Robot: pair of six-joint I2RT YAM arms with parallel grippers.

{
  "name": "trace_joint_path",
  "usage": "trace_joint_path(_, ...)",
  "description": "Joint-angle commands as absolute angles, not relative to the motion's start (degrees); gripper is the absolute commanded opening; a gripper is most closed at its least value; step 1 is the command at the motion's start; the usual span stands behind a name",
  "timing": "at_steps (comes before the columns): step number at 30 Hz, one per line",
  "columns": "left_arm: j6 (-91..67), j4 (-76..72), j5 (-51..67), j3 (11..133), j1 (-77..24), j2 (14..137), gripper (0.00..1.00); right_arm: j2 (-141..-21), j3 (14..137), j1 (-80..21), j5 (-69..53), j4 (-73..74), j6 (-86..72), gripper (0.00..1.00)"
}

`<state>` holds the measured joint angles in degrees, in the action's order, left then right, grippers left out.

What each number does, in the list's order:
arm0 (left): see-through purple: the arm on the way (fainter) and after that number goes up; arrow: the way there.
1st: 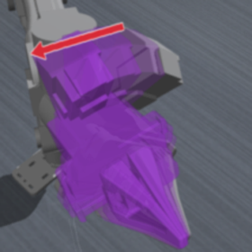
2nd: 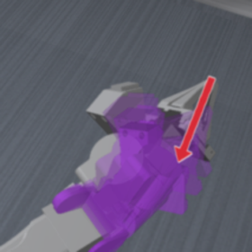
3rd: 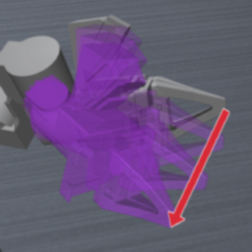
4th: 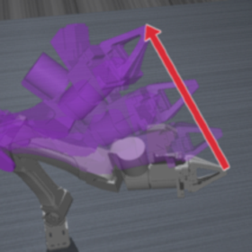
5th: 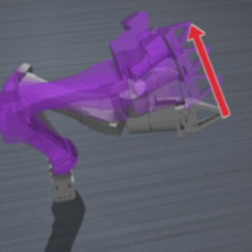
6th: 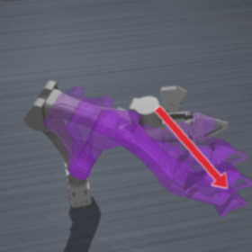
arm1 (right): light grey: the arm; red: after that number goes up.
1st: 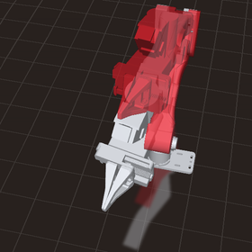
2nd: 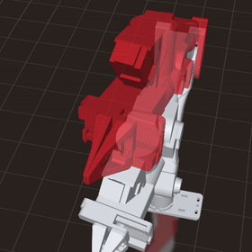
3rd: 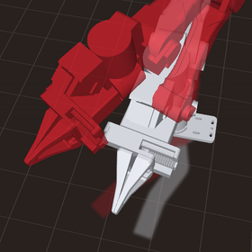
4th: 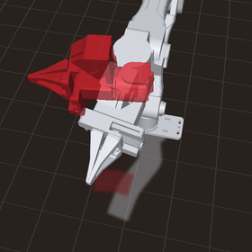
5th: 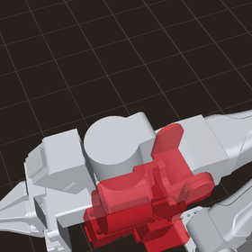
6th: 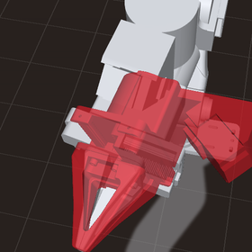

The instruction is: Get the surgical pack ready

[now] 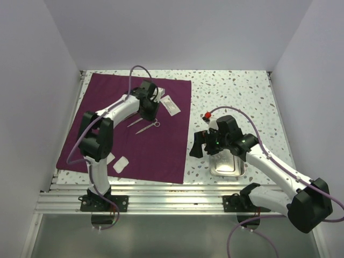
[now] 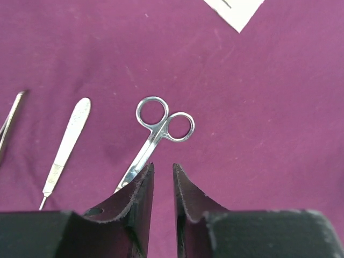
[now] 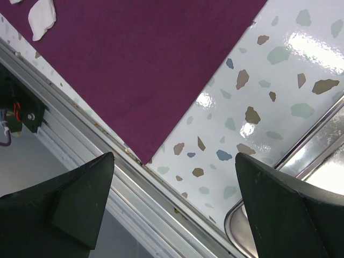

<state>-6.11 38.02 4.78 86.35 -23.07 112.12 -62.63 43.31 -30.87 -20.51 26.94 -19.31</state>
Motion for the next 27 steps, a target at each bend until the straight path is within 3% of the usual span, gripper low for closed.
trace_joint_path(1, -2.82, 39.46, 1.5, 87.37, -23.38, 113.11, 0.25, -62.75, 43.51, -31.2, -21.18, 25.14, -18.11, 0.99)
trace_joint_path(10, -2.55, 38.15, 0.17, 83.85, -23.47, 113.11, 0.32, -62.4, 42.98, -31.2, -20.83, 25.22, -18.28, 0.99)
trace_joint_path(20, -0.44, 38.32, -2.81, 82.26, -23.47, 114.08, 0.29, -62.14, 42.63, -31.29, -21.18, 25.23, -18.28, 0.99)
trace_joint_path(27, -0.26, 38.58, -3.34, 82.88, -23.47, 115.31, 0.39, -62.49, 42.63, -31.29, -21.62, 24.96, -18.11, 0.99)
